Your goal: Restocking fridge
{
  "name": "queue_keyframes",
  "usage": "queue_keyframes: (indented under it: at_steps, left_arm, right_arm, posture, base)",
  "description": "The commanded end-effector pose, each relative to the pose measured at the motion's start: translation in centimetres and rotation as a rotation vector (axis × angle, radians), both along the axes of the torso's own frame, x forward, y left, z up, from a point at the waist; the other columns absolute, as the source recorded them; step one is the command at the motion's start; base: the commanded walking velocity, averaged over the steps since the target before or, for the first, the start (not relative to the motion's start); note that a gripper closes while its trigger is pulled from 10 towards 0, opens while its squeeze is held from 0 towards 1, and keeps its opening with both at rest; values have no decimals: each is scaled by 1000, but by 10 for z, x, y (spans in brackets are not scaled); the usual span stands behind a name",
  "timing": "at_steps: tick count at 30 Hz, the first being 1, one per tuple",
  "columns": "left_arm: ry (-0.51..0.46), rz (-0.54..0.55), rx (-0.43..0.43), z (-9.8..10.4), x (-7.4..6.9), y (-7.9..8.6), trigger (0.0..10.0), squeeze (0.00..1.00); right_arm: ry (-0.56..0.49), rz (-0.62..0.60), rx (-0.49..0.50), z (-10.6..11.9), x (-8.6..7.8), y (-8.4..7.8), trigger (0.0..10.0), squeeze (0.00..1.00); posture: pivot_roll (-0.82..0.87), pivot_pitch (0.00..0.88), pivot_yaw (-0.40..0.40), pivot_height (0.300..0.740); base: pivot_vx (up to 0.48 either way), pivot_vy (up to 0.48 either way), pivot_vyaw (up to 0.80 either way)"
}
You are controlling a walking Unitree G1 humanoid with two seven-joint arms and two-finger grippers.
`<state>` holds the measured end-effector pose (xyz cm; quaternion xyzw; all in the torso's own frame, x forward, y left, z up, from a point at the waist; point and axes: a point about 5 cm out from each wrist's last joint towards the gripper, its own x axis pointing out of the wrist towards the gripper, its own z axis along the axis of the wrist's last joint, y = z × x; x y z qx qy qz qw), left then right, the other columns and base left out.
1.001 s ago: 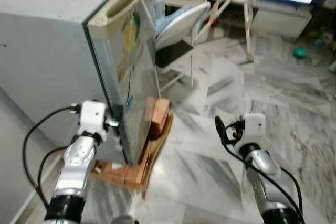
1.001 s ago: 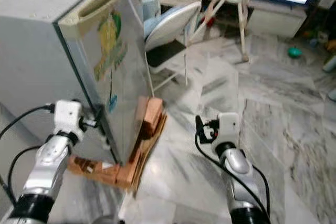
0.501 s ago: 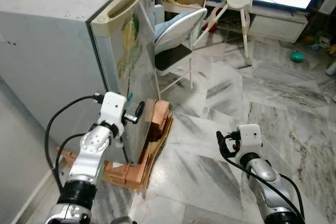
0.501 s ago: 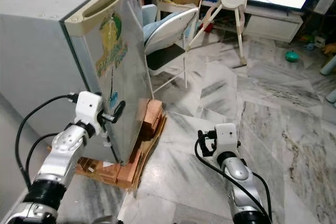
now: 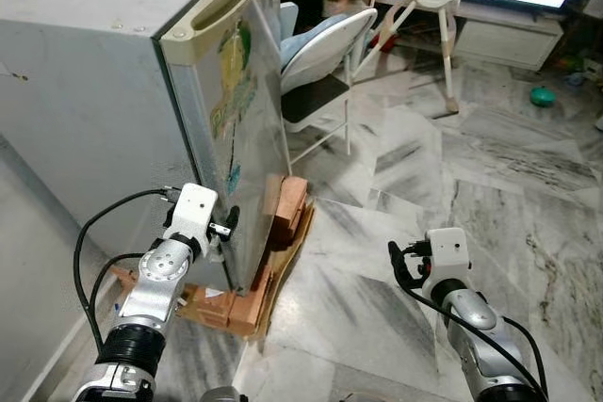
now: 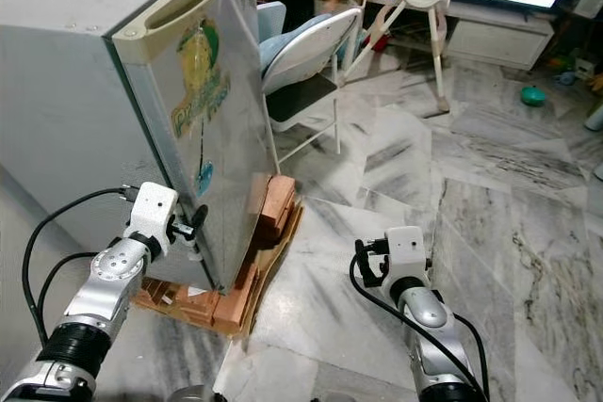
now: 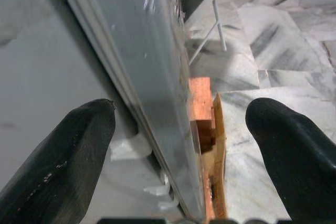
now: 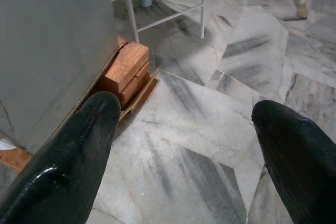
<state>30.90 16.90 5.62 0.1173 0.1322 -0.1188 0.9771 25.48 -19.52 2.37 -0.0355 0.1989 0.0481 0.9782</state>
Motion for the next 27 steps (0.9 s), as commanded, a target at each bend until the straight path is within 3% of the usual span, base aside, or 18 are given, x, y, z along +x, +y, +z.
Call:
queue_keyframes:
  at_steps: [1,14,19,20,24,26,27]
  left_arm:
    - [-26,-43,8,9,11,-8,10000,0]
    - [-89,-144,79,31,38,-27,10000,0]
    - [-119,-195,68,45,50,-46,10000,0]
    - [-150,-303,110,53,53,-69,10000,0]
    - [-229,-490,88,78,53,-120,10000,0]
    - [-325,-698,33,103,39,-173,10000,0]
    - [-359,-782,20,110,30,-191,10000,0]
  right_arm:
    - [-9,5,-6,4,3,-1,10000,0]
    - [-16,-1,-8,5,4,-1,10000,0]
    - [-14,3,-9,6,5,-2,10000,0]
    - [14,28,-14,3,5,0,10000,0]
    - [112,103,-44,-9,-1,4,10000,0]
    - [178,138,-52,-18,-7,5,10000,0]
    - [193,148,-53,-20,-8,6,10000,0]
  posture:
    - [7,0,-42,740]
    - [-11,0,-35,740]
    - [-10,0,-42,740]
    - [0,0,-52,740]
    - [1,0,-53,740]
    - [3,0,-54,740]
    - [2,0,-55,740]
  base:
    - [0,0,0]
    - [0,0,0]
    - [0,0,0]
    - [0,0,0]
    - [0,0,0]
    - [0,0,0]
    - [0,0,0]
